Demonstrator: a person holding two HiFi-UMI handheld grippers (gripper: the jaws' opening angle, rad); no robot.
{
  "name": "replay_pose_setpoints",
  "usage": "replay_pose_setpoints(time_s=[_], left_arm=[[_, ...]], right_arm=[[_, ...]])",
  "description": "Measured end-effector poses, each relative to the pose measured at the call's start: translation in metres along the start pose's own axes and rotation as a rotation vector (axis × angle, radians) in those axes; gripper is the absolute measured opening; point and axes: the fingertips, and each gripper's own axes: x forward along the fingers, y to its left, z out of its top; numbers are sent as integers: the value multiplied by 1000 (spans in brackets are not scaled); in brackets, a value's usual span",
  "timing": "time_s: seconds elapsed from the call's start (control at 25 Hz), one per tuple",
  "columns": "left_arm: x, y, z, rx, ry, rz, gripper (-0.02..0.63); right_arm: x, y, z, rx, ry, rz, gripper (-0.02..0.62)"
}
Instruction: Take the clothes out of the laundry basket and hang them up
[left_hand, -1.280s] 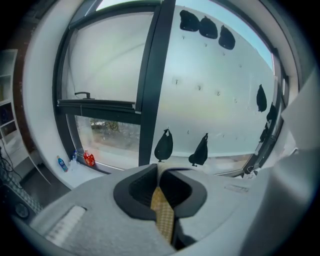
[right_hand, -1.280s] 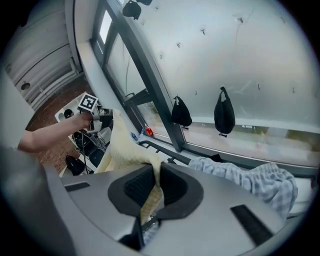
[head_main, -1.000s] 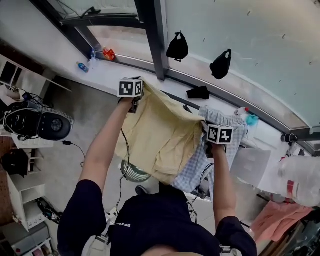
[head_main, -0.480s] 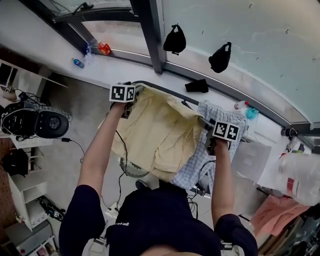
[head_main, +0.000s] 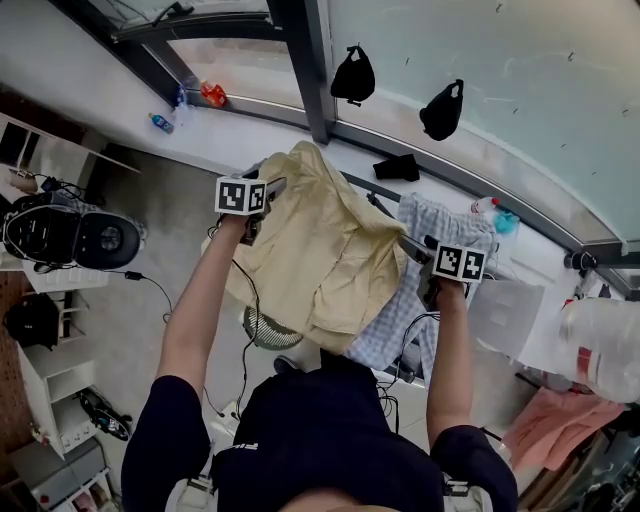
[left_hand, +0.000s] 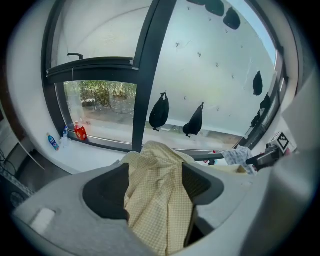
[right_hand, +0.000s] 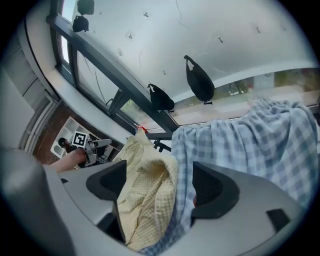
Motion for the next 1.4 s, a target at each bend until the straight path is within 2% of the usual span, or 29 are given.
replay_pose_setpoints(time_s=[0.2, 0.44, 0.52, 0.6, 0.68, 0.8, 0.96, 1.04, 1.16, 1.28, 1.4], left_arm=[[-24, -16, -8, 5, -50, -22, 318], [-73, -46, -37, 15, -108, -43, 318], [-97, -63, -52, -3, -142, -74, 318], [-122, -77, -73, 16, -169, -75, 318], [-147, -88, -95, 30, -193, -68, 318], [-191, -99, -119, -22, -255, -96, 318], [-253, -107, -140, -47, -337, -109, 318], [-287, -118, -156, -36, -394, -101, 318], [-329, -136, -183, -3, -453, -104, 317], [-361, -148, -222, 7, -456, -124, 318], [-386, -160, -270, -20, -449, -161, 318]], right_arm=[[-8, 22, -14, -123, 17, -32, 399], [-17, 54, -47, -180, 5, -6, 403], [-21, 60, -59, -239, -6, -34, 403], [-27, 68, -71, -284, -9, -43, 403], [-35, 79, -84, -287, -20, -28, 403], [-51, 94, -103, -283, -45, -40, 403], [-76, 112, -123, -323, -123, -127, 402], [-92, 121, -142, -379, -163, -182, 402], [-116, 139, -170, -392, -212, -210, 402], [-143, 163, -209, -384, -248, -226, 402], [-171, 183, -256, -394, -265, -246, 402]])
